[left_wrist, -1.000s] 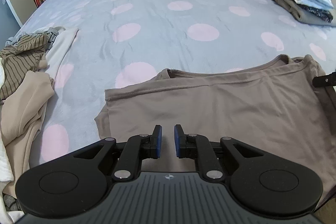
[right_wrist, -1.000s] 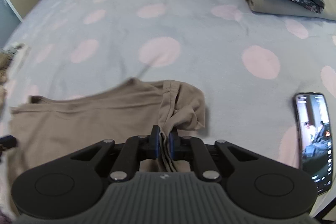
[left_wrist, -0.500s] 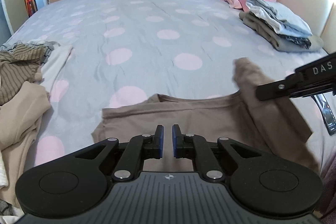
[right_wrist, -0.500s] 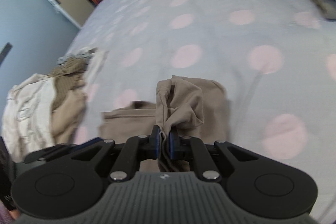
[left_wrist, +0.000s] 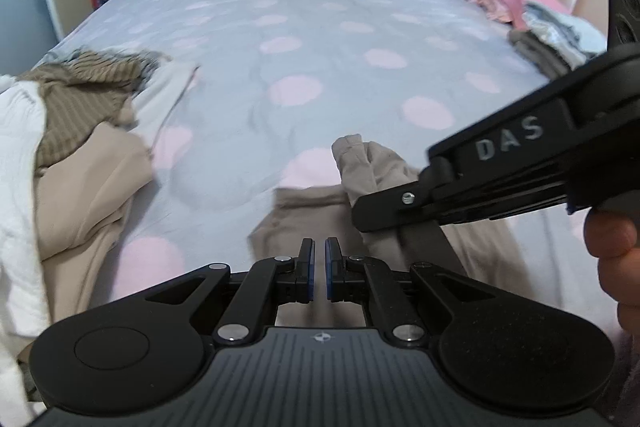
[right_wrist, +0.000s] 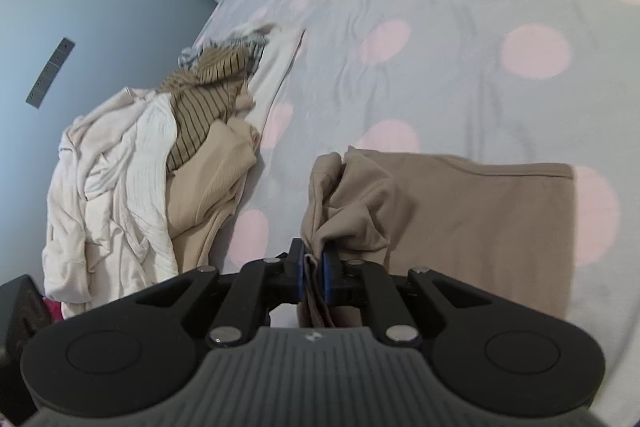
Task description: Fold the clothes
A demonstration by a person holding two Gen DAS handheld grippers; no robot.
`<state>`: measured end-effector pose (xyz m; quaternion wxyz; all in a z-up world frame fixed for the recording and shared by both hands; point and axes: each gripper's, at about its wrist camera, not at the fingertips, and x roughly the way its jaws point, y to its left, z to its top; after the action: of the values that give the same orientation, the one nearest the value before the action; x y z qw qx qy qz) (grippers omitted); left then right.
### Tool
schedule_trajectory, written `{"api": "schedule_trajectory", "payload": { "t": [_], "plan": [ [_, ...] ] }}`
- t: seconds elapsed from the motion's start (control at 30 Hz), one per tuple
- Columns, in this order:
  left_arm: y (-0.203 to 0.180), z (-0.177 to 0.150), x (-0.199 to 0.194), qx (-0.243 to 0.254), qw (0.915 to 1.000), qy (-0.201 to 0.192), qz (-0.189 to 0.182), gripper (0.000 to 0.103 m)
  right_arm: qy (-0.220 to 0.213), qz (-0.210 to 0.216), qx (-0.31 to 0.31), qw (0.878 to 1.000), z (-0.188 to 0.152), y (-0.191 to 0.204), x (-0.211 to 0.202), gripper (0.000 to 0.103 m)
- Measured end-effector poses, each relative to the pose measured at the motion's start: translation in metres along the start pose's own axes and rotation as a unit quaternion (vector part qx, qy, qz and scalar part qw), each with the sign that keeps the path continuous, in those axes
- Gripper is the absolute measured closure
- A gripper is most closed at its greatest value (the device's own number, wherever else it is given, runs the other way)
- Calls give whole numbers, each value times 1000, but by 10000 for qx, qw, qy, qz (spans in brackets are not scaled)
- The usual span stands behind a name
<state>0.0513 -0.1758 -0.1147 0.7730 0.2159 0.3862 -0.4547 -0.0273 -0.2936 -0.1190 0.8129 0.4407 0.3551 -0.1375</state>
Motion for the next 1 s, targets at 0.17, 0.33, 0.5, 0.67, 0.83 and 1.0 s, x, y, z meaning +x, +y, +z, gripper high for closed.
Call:
{"api": "schedule_trajectory", "payload": {
  "t": [0.17, 0.33, 0.5, 0.67, 0.83, 1.0],
  "plan": [
    [14, -5, 5, -130, 9995, 165, 234, 100, 177, -158, -39, 9997, 2, 5, 37, 93],
    [18, -7, 6, -120, 9988, 257, 388, 100, 338, -344, -76, 9988, 1, 1, 63, 92],
    [18, -7, 7, -87, 9985, 275, 465, 100, 411, -172, -92, 9990, 3, 3, 65, 77],
    [22, -6, -2, -198, 9983, 152, 519, 100, 220, 101, -54, 9997, 11, 10, 47, 75],
    [24, -4, -11, -264, 9982, 30, 531, 100, -117, -6, 194, 9997, 24, 2, 27, 77],
    [20, -4, -15, -275, 9991, 122, 299, 100, 112, -498, 70, 9987, 13, -6, 17, 81]
  ]
}}
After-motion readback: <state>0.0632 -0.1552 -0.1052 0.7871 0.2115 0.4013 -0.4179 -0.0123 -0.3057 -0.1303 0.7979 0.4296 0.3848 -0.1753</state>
